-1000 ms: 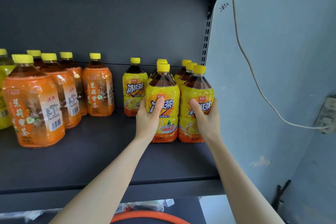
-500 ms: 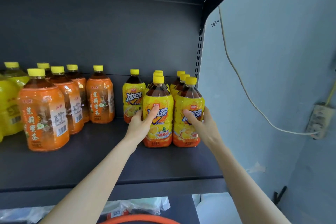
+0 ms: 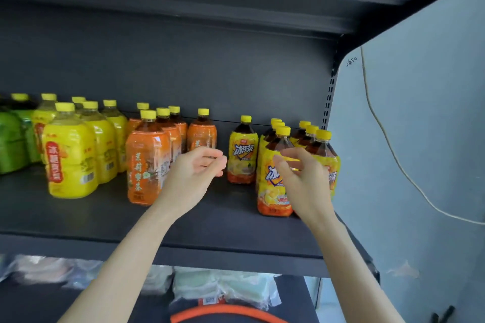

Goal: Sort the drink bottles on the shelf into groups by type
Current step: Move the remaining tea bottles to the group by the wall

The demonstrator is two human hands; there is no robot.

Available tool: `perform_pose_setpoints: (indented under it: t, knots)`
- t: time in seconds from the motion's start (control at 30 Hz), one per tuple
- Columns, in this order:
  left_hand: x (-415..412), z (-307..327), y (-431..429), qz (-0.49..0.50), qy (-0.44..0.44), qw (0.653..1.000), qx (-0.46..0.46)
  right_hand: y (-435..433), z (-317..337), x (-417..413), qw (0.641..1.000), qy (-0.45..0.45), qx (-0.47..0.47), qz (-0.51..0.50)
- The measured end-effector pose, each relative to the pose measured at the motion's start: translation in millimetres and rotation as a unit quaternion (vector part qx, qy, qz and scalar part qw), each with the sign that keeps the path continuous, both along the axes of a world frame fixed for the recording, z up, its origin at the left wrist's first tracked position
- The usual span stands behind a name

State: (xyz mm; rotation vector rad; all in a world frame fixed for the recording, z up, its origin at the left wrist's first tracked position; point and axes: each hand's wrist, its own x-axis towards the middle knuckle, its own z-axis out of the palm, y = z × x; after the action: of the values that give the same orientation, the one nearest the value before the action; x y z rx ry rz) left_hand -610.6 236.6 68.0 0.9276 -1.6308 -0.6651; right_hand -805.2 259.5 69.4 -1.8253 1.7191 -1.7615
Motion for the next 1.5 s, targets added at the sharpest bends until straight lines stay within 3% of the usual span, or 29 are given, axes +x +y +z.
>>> perform_pose_setpoints:
  t: [0.17, 0.37, 0.53, 0.93, 1.5]
  knots:
    - [108, -5, 37, 0.052, 0.004, 0.998, -0.043, 15, 0, 114, 0.996, -0.013, -0.022, 0.082]
    - [258, -39, 69, 0.105, -0.020, 0.994, -0.005, 27, -41, 265, 0.981, -0.072, 0.009, 0.177]
    - [359, -58, 72, 0.161, 0.001, 0.987, 0.015, 15, -54, 367, 0.970, -0.070, 0.019, 0.231]
    - [547, -33, -10, 0.240, 0.016, 0.970, -0.044, -98, -30, 570, 0.955, -0.050, -0.030, 0.289]
    - [861, -54, -103, 0.339, 0.015, 0.940, -0.026, -219, -36, 899, 0.932, -0.035, -0.011, 0.361]
